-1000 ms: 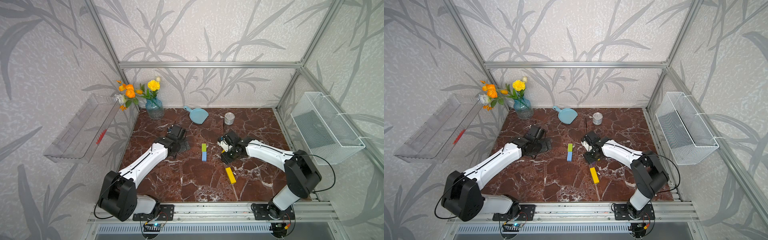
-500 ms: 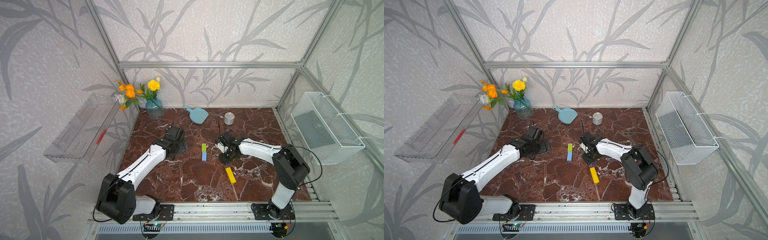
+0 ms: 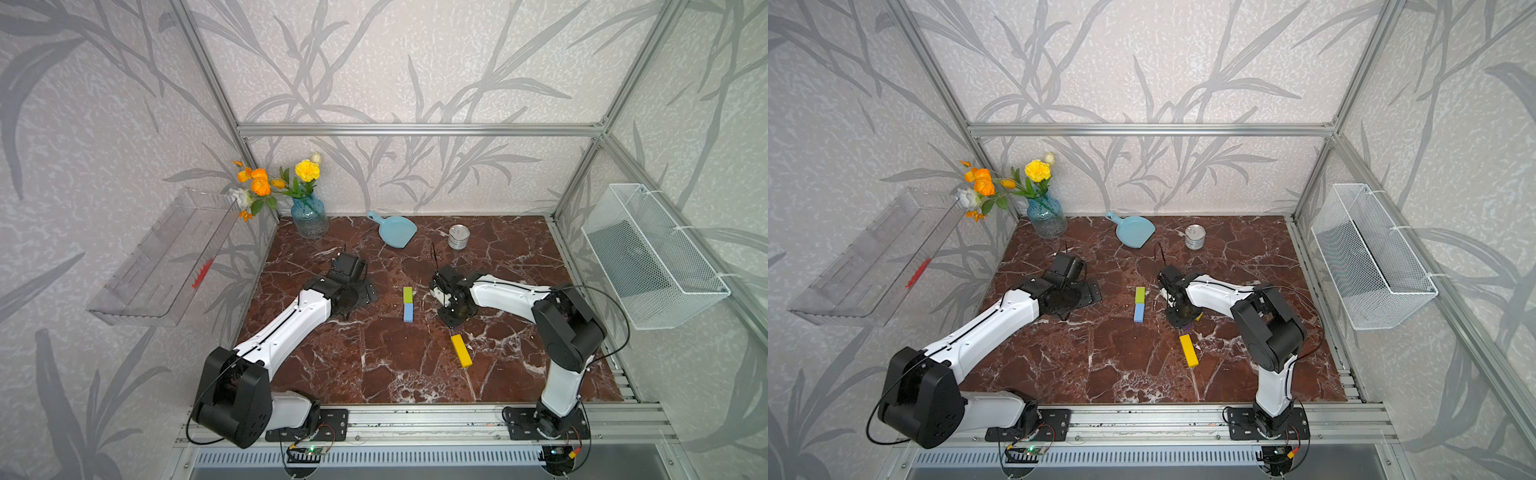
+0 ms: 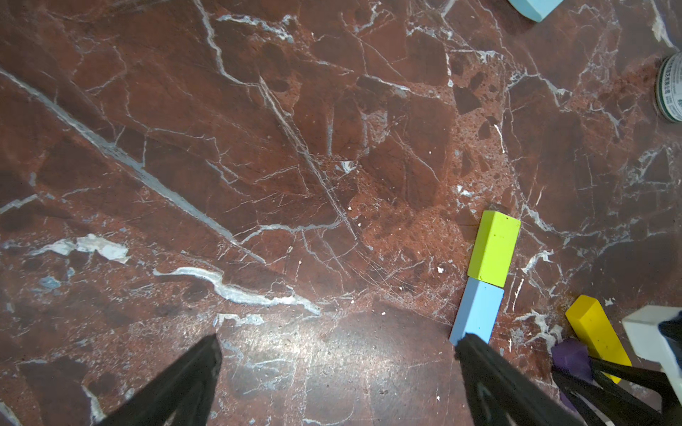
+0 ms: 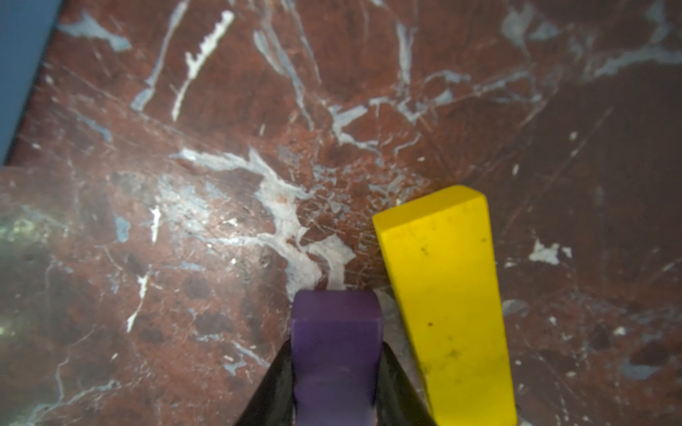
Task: Assemble the letter k with building blocks
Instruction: Pick up the building block from the center of the board.
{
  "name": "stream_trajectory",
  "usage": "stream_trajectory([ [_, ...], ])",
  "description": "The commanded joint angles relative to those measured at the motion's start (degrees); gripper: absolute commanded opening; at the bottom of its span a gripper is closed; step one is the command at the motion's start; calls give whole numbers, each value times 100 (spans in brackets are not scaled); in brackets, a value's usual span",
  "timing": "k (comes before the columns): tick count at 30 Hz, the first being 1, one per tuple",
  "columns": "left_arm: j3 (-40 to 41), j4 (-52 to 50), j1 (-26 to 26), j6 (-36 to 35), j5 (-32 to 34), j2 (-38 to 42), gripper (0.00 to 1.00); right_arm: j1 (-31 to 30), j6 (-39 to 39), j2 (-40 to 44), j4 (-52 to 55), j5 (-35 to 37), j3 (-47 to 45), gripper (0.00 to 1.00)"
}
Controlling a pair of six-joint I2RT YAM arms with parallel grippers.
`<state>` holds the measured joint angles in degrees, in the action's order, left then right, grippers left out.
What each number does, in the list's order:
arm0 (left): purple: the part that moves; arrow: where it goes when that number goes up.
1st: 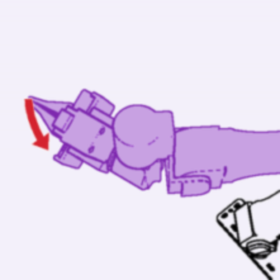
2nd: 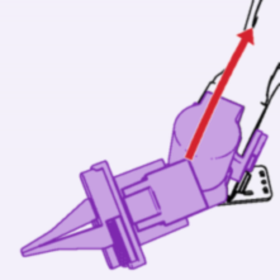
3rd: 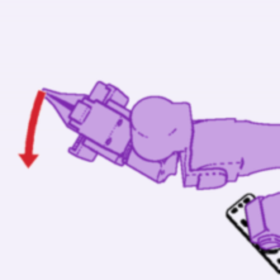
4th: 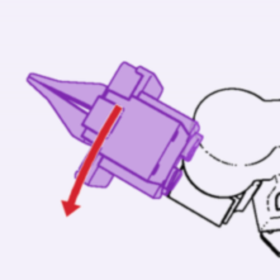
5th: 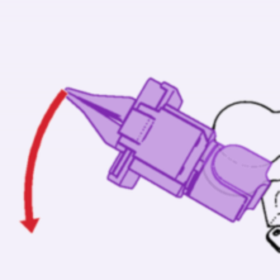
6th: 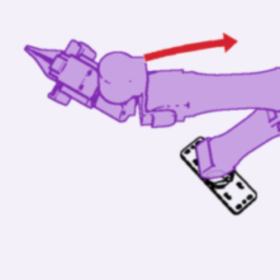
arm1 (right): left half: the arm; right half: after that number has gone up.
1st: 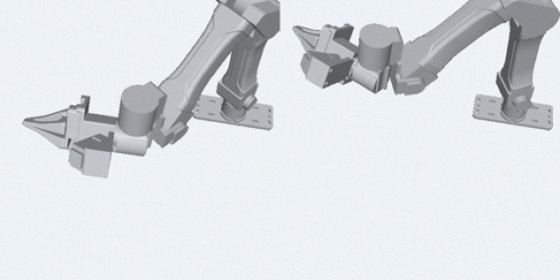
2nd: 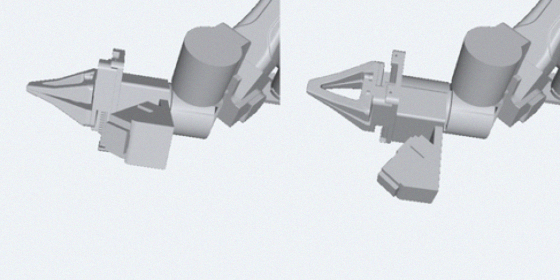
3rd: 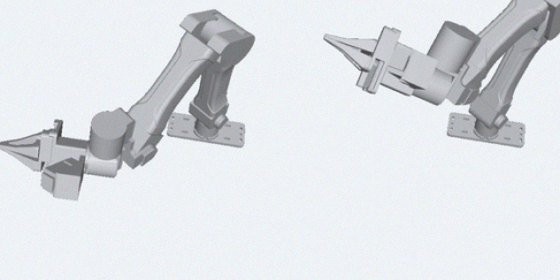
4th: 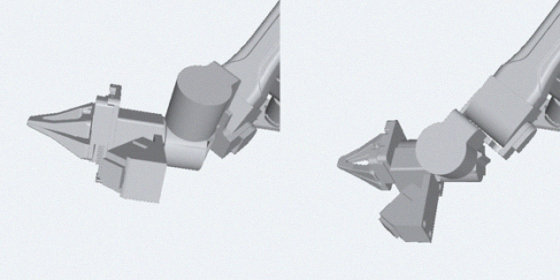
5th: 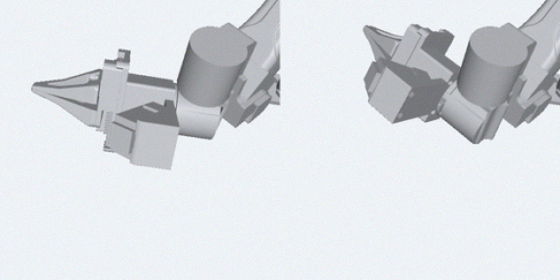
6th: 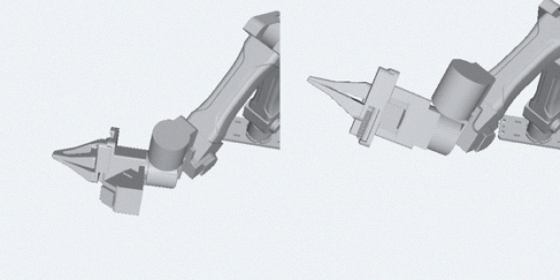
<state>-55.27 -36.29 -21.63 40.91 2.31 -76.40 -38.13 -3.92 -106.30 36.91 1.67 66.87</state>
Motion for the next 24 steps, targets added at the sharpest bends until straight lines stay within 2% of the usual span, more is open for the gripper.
stream_trajectory([
  [1,96,234,27,-158,-127,418,100,-71,-267,169,176,151,2,26],
  [3,277,557,27,-244,-186,669,100,-164,-745,374,187,201,60,1],
  [9,419,657,50,-401,-156,928,100,-1150,-3050,1313,-293,869,-7,0],
  [14,225,366,58,-399,-181,633,100,-1751,-4651,954,406,1168,658,0],
  [18,149,292,58,-421,-212,522,100,-1945,-5359,455,467,711,835,0],
  [24,165,285,68,-486,-74,568,100,-2347,-5916,-96,890,810,1335,0],
])
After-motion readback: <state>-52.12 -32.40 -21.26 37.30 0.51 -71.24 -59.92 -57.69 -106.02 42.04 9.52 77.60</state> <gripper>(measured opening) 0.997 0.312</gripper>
